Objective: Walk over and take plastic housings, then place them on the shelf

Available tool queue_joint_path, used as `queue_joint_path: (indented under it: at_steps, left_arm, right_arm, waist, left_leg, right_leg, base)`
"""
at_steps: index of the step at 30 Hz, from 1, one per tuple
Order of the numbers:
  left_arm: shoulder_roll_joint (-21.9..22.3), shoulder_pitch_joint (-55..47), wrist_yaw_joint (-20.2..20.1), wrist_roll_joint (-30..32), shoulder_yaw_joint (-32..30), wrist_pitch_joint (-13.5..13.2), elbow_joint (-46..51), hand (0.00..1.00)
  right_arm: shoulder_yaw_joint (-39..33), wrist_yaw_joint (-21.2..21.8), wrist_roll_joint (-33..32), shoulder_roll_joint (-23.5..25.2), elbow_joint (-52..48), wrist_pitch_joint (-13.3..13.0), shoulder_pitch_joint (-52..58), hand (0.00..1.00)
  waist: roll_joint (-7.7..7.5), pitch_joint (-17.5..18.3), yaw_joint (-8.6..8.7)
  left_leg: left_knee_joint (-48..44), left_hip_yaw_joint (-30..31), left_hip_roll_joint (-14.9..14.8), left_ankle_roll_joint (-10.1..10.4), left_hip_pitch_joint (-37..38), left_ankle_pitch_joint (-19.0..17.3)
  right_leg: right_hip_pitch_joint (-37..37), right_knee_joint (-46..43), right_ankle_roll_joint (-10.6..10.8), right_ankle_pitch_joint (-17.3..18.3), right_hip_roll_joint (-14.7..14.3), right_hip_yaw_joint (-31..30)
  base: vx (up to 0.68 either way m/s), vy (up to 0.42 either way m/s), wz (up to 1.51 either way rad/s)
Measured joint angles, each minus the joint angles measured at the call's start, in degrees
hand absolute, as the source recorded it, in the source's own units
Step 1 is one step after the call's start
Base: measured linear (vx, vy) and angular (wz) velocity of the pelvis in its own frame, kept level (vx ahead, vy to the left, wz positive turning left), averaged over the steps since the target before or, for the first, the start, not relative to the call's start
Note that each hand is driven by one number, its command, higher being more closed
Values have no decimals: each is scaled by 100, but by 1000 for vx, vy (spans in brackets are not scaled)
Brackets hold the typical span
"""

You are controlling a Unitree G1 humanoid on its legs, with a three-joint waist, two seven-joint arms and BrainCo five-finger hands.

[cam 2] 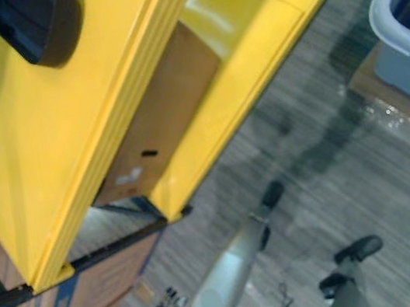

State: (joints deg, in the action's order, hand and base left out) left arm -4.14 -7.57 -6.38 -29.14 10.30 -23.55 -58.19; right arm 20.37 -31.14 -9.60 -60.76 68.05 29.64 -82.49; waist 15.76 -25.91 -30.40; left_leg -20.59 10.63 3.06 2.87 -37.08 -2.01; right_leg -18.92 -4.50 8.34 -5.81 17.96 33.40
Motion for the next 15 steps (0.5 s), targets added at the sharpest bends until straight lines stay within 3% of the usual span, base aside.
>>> queue_joint_path:
  at_steps: [1, 6, 15]
  left_arm:
    - [-18, -1, -20, -23, 0, -3, 0, 0]
    - [-126, -40, -89, -32, 1, -3, 0, 0]
    - [-300, -40, -121, -233, -5, -24, 16, 0]
  right_arm:
    - [1, 21, 122, -2, 26, 175, -63, 100]
    - [17, 421, 900, -18, 57, 913, -228, 100]
    - [-10, 1406, 2233, -243, 279, 1333, -290, 100]
  waist:
    - [0, 0, -26]
    - [0, 0, -35]
    - [-1, 0, -31]
  left_leg:
    - [3, 1, 0, 0, -1, 0]
    - [5, 16, 0, -10, -8, -7]
    - [19, 18, 0, -10, -9, -7]
  right_leg:
    - [5, 4, 0, 0, 0, 10]
    - [33, 20, 0, 0, -1, 94]
    - [87, 95, 0, -1, -21, 151]
  base:
    - [-65, 15, 3]
    - [-54, 14, 3]
    - [-56, 13, 2]
